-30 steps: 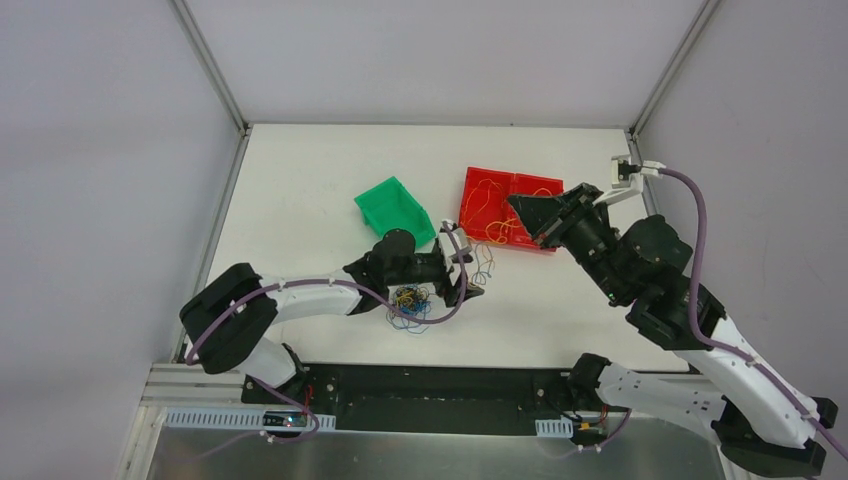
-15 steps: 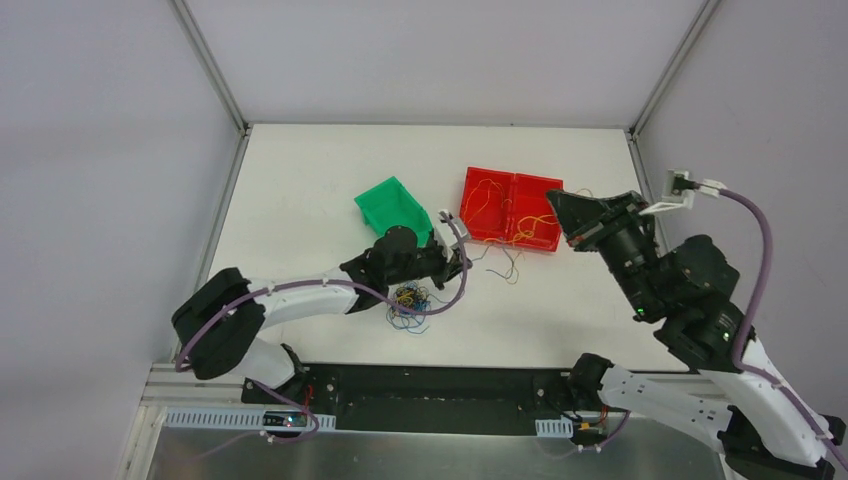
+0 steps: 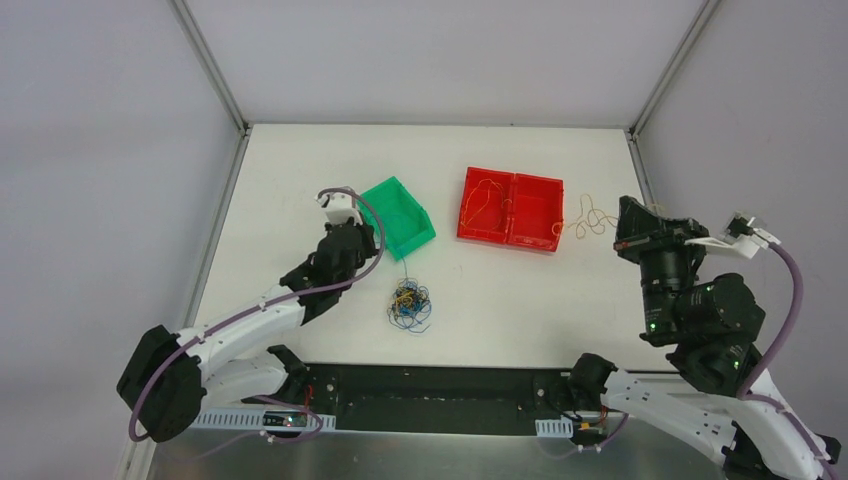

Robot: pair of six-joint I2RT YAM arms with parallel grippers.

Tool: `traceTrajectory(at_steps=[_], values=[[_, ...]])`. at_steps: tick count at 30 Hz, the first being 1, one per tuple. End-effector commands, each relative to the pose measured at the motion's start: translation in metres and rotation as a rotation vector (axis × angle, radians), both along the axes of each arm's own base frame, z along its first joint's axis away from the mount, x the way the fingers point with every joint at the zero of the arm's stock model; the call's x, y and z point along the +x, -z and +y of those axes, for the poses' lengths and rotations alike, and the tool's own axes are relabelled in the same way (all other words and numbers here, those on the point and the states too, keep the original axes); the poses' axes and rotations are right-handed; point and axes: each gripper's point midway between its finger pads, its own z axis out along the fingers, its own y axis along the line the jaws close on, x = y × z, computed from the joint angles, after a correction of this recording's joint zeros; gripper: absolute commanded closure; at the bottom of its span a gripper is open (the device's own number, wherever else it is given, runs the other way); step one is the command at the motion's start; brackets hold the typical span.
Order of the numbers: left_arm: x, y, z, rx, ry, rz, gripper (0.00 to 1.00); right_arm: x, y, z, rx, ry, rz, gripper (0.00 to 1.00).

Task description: Untangle the cables

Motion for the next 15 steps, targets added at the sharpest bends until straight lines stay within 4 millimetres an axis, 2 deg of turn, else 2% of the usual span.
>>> traceTrajectory(at_steps=[1, 5, 11, 15], values=[[-0.008, -0.020, 0.000, -0.124, 0.002, -0.065, 1.00, 0.008, -0.001, 0.006, -0.066, 0.031, -0.001, 1.00], [-0.024, -0.043, -0.021, -0.155, 0.179, -0.108, 1.00, 0.030, 0.017, 0.051, -0.196, -0.043, 0.040, 1.00], [-0.032, -0.050, -0.013, -0.183, 0.170, -0.129, 1.00, 0.082, 0.058, 0.102, -0.350, -0.060, 0.199, 1.00], [-0.034, -0.054, -0.011, -0.183, 0.169, -0.140, 1.00, 0.121, 0.077, 0.118, -0.315, -0.090, 0.268, 1.00]])
